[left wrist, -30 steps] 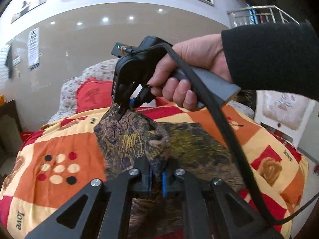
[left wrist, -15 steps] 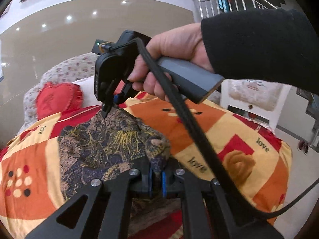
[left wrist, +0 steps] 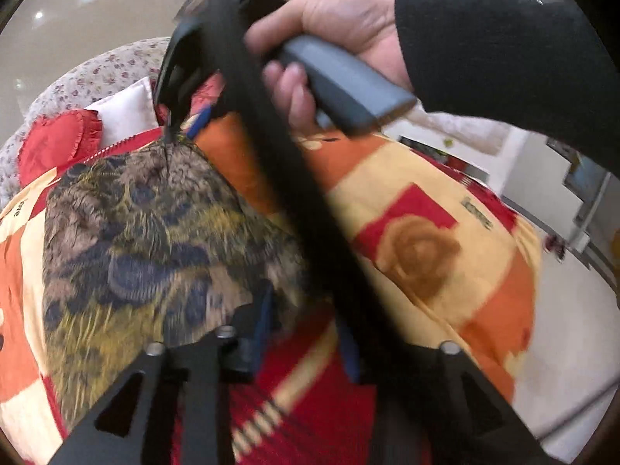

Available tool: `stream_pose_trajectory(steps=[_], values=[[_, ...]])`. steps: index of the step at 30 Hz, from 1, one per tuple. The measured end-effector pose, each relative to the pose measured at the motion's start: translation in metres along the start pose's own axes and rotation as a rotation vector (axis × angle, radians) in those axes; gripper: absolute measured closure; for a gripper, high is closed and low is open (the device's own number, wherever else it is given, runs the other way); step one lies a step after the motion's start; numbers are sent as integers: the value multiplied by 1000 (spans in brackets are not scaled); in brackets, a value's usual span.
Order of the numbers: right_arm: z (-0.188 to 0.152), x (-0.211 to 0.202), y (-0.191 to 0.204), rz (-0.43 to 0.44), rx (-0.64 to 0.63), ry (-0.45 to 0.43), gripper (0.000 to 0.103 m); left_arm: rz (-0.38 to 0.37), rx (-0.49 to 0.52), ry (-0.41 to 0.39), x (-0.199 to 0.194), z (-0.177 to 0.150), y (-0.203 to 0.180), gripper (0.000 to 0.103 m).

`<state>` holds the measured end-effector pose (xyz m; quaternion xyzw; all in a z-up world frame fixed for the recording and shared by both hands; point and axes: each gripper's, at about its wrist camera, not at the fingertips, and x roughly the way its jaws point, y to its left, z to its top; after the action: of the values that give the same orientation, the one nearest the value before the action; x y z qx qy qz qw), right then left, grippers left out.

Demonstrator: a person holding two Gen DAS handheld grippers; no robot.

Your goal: Fold small clothes

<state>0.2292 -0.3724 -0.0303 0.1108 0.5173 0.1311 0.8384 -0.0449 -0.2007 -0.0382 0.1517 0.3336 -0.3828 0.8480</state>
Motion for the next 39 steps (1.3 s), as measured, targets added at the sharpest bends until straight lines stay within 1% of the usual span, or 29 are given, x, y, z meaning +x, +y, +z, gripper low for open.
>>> stream_pose_trajectory(steps=[2,4,5,7,8,9,11,12,13,14,15,16,17,19,20,21,22,24,26,27,28,29,30,32,34,36,37,39], values=[[-8,-35,-7,76,46,-111,62,4,5,-7,-23,-15,1,54],[-22,-65,-8,128,54,-194,57,33,-7,-15,-42,-26,10,54],[-34,-81,-6,139,32,-231,56,49,-28,-13,-49,-30,19,54],[-58,-97,5,135,-30,-267,56,100,-102,-13,-59,-28,44,54],[-71,-101,11,126,-69,-272,56,131,-146,-11,-61,-25,58,54],[-86,-103,21,114,-116,-274,56,172,-209,-9,-62,-21,75,54],[-119,-96,43,55,-204,-277,58,246,-342,12,-64,-11,108,54],[-130,-90,52,31,-227,-278,61,261,-395,38,-57,-7,119,54],[-143,-82,60,-6,-258,-280,66,261,-438,73,-50,-6,129,56],[-155,-69,69,-63,-274,-275,68,261,-484,125,-37,-7,136,63],[-163,-60,74,-94,-275,-267,68,264,-510,172,-27,-11,140,64],[-173,-48,78,-124,-271,-262,69,271,-524,232,-12,-17,140,64],[-182,-41,78,-146,-264,-259,69,284,-521,249,-6,-21,139,64],[-195,-17,73,-224,-230,-228,69,314,-492,242,-5,-24,134,63],[-200,-12,69,-225,-202,-249,69,319,-490,245,-7,-24,134,63],[-205,-13,62,-200,-170,-307,69,317,-490,251,-7,-24,135,63],[-206,-13,57,-176,-139,-321,69,311,-496,255,-10,-24,136,63],[-205,-16,52,-146,-116,-314,68,300,-506,252,-18,-20,138,63],[-200,-17,49,-127,-91,-276,68,289,-499,229,-24,-9,142,63],[-196,-19,51,-135,-89,-232,68,291,-497,188,-32,-1,149,63],[-192,-23,56,-146,-86,-215,68,296,-496,153,-33,7,153,62],[-185,-30,59,-159,-86,-224,68,304,-495,121,-30,18,157,57],[-176,-39,64,-170,-92,-264,68,319,-492,89,-30,30,167,51],[-152,-55,73,-212,-90,-352,68,350,-491,54,-24,58,190,45],[-126,-59,78,-253,-71,-407,67,339,-514,31,-10,79,211,45],[-93,-52,79,-300,-35,-434,67,334,-546,33,7,90,228,45],[-81,-46,76,-310,-17,-438,67,350,-559,51,25,94,236,45],[-60,-27,74,-326,7,-422,67,368,-574,87,48,92,242,45]])
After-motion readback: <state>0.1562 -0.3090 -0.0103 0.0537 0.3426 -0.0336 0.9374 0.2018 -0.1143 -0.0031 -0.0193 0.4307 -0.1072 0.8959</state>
